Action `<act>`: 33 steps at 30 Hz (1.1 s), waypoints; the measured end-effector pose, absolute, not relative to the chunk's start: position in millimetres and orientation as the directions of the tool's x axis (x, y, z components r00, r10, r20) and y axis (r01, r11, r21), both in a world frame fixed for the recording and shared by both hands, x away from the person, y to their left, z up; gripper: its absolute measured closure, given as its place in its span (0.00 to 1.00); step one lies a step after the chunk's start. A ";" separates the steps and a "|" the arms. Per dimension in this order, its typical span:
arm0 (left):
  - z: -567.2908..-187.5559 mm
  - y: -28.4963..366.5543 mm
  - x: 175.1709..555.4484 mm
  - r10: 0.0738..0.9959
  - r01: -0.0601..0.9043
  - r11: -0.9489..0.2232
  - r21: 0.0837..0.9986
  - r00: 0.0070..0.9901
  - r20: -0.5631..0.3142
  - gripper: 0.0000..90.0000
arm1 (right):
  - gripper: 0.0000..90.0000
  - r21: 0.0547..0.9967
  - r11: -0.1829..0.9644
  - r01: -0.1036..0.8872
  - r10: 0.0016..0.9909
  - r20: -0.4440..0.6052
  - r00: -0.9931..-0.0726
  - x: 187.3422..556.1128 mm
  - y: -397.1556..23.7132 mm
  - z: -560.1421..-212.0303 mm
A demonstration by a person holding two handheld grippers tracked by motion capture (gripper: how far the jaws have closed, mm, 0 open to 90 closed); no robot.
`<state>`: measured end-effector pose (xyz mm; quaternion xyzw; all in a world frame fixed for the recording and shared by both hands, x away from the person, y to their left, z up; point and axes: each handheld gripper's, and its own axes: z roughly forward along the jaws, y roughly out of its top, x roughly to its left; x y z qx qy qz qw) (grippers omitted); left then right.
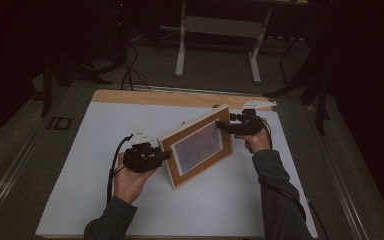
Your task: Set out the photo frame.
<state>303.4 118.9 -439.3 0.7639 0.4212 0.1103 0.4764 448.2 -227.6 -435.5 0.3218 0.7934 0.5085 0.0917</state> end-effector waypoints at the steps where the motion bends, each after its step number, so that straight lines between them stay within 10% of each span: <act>1: -439.3 119.0 303.7 0.750 0.538 -0.192 0.821 0.620 -0.231 0.77 | 0.42 0.866 0.274 0.419 0.605 0.183 -0.775 447.9 -227.8 -435.6; 33: -437.2 127.3 328.0 0.760 0.558 -0.129 0.820 0.586 -0.279 0.78 | 0.51 0.874 0.240 0.422 0.642 0.183 -0.744 441.9 -236.3 -432.7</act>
